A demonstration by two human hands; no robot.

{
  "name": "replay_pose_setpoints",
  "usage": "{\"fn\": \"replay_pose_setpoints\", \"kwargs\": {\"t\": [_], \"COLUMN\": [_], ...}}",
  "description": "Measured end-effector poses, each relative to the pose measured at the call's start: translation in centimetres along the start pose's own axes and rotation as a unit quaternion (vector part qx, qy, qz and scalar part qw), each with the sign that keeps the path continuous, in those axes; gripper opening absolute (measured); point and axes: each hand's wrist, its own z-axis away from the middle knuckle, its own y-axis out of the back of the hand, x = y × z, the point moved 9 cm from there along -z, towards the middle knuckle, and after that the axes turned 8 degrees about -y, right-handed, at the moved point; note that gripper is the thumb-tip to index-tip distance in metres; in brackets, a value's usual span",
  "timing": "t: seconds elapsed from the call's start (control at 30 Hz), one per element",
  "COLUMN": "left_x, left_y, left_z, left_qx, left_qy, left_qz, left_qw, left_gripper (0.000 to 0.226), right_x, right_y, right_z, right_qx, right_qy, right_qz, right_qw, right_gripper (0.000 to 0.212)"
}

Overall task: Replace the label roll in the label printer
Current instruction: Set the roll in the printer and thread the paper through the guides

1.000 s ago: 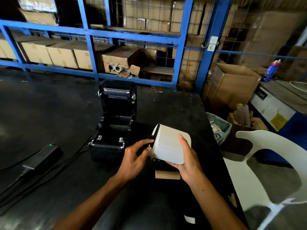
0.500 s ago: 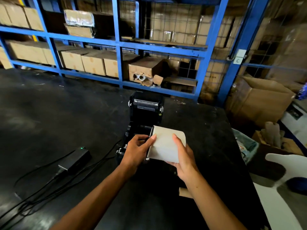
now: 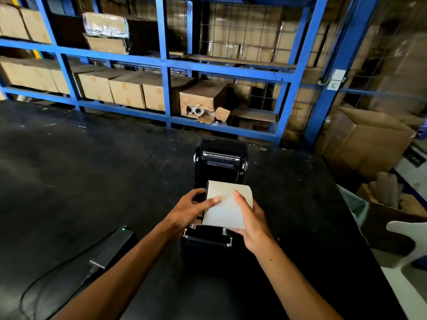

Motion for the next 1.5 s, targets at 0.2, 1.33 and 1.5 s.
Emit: {"fn": "replay_pose_setpoints", "kwargs": {"t": [0.2,1.33,1.5], "left_x": [-2.0,-4.5,-5.5], "left_y": [2.6,3.9,3.9], "left_z": [-3.1,-10.8,-11.3], "left_qx": [0.02,-0.089,-0.122], "left_qy": [-0.012,-0.058,-0.061], "left_qz": [0.043,-0.099,-0.143], "left_qw": [0.999,0.989,0.98], "left_gripper": [0.094,0.104,0.113], "right_x": [-0.2,-2.6,-1.7], "right_y": [-2.1,-3.2,-3.3], "right_z": [-3.1,-9.5,-9.8], "right_qx": [-0.072,-0.033,-0.021], "right_qy": [0.018,0.226,0.253], "right_qz": [0.091,0.534,0.565], "right_qw": [0.993,0.814,0.785], "right_gripper": [0.038,0.115,0.116]}}
